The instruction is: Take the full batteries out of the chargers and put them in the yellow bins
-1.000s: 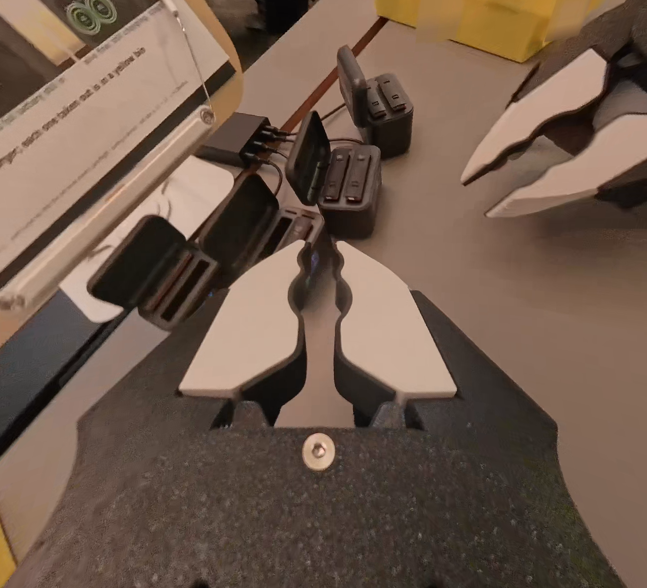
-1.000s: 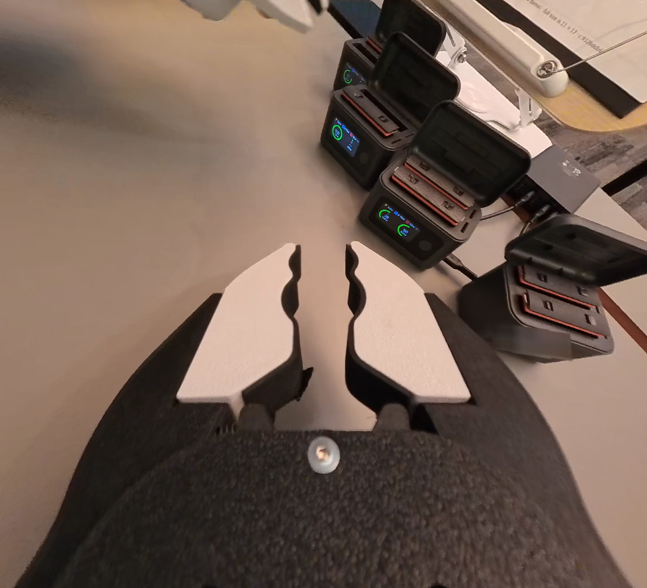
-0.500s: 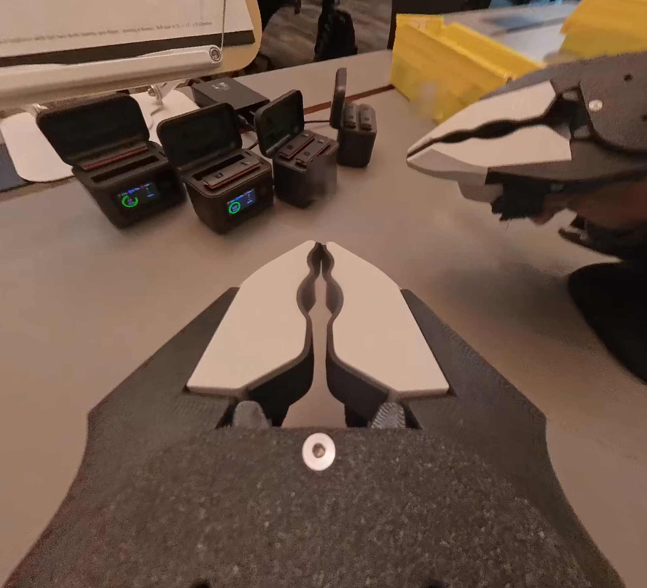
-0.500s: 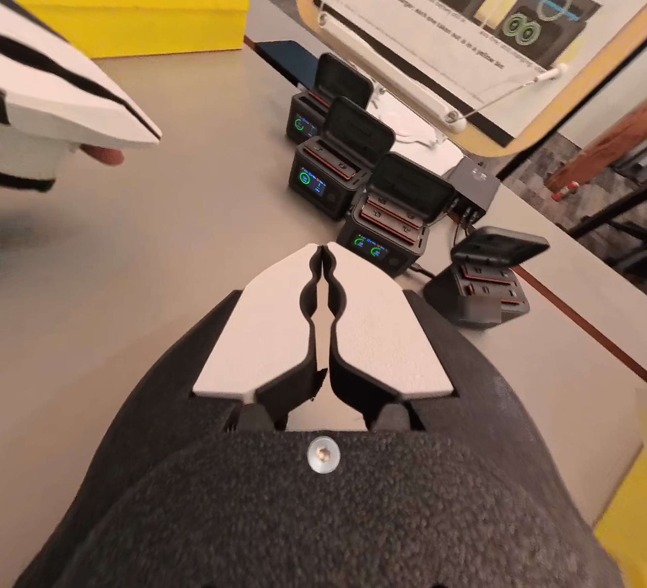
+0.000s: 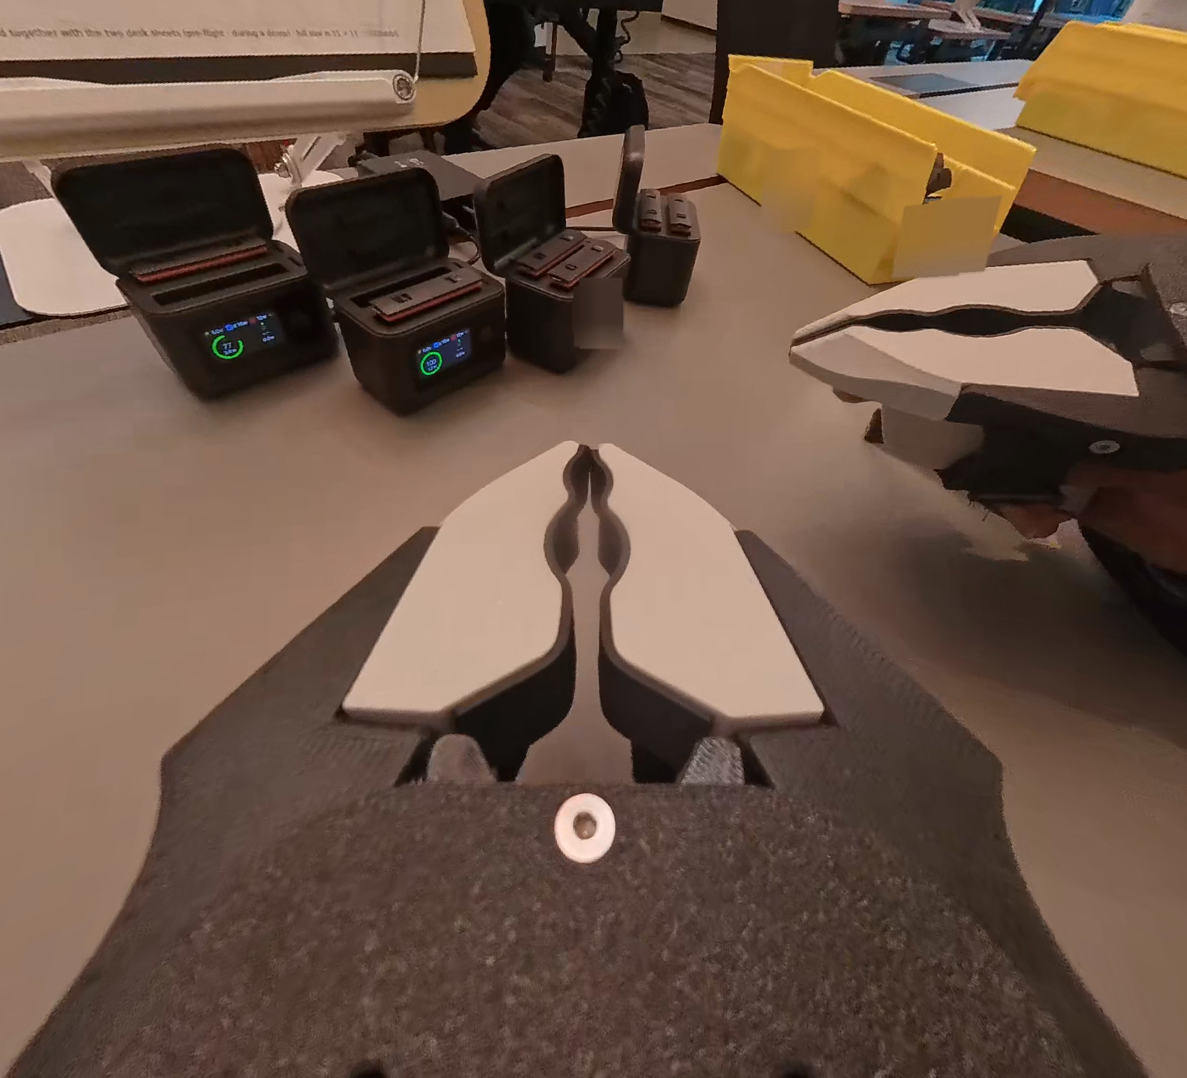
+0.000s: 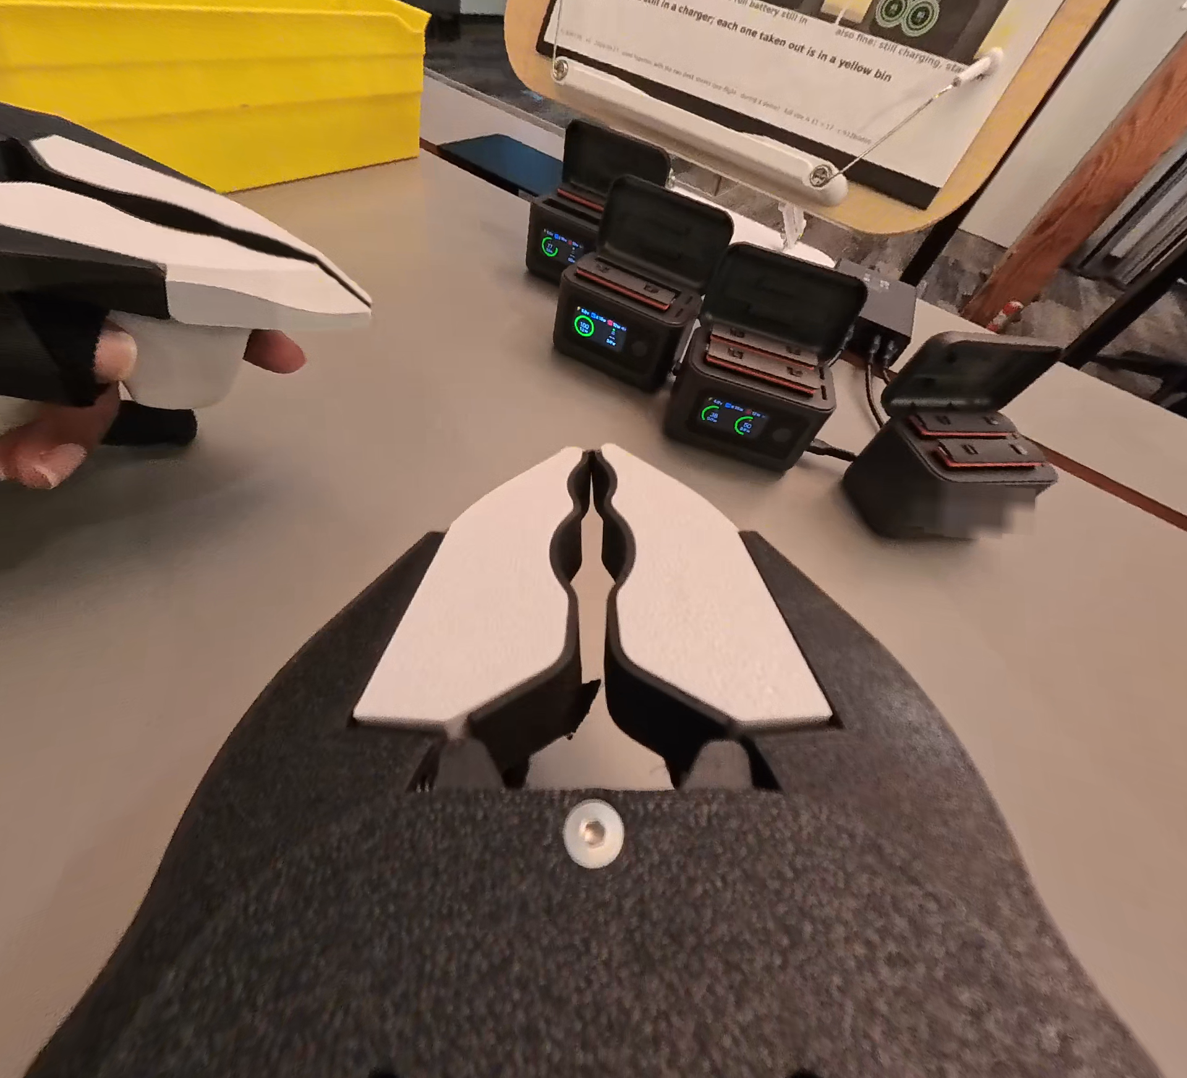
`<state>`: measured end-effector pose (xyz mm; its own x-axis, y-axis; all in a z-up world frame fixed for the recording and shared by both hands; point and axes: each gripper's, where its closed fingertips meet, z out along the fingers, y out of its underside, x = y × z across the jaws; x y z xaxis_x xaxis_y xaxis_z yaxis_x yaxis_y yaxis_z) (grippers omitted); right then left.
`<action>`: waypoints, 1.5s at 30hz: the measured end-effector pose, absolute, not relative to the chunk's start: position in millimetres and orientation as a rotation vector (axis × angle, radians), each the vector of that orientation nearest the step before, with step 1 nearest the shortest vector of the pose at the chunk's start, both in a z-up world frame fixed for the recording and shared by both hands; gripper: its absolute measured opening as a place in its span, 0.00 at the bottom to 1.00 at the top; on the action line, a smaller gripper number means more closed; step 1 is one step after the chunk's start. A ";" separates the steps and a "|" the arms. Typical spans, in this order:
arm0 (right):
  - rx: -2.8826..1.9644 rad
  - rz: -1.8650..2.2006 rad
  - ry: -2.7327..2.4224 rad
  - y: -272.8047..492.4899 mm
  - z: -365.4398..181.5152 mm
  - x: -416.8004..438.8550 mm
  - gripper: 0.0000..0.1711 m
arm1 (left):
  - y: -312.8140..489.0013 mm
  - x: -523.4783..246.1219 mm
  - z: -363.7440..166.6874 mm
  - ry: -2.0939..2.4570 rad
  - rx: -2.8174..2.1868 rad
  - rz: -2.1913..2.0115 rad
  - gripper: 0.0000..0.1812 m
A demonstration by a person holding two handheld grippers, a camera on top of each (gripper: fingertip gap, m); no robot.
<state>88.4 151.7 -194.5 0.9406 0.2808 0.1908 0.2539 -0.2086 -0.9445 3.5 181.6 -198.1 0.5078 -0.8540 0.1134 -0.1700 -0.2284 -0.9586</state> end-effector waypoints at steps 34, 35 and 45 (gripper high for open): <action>-1.877 0.159 -0.282 156.9 -209.5 89.9 0.00 | 199.3 -4.3 -211.7 0.978 -1.684 -0.610 0.00; -1.871 0.159 -0.284 156.5 -208.0 89.3 0.00 | 199.5 -4.6 -211.2 0.977 -1.681 -0.603 0.00; -1.806 -0.153 -0.474 168.9 -212.2 71.5 0.00 | 205.0 -11.8 -213.1 0.954 -1.699 -0.562 0.00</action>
<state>71.5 168.9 -212.2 0.9083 0.2382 0.3439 0.3946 -0.2147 -0.8934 -11.8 205.0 -213.1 0.5707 -0.8165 -0.0872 -0.3192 -0.1227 -0.9397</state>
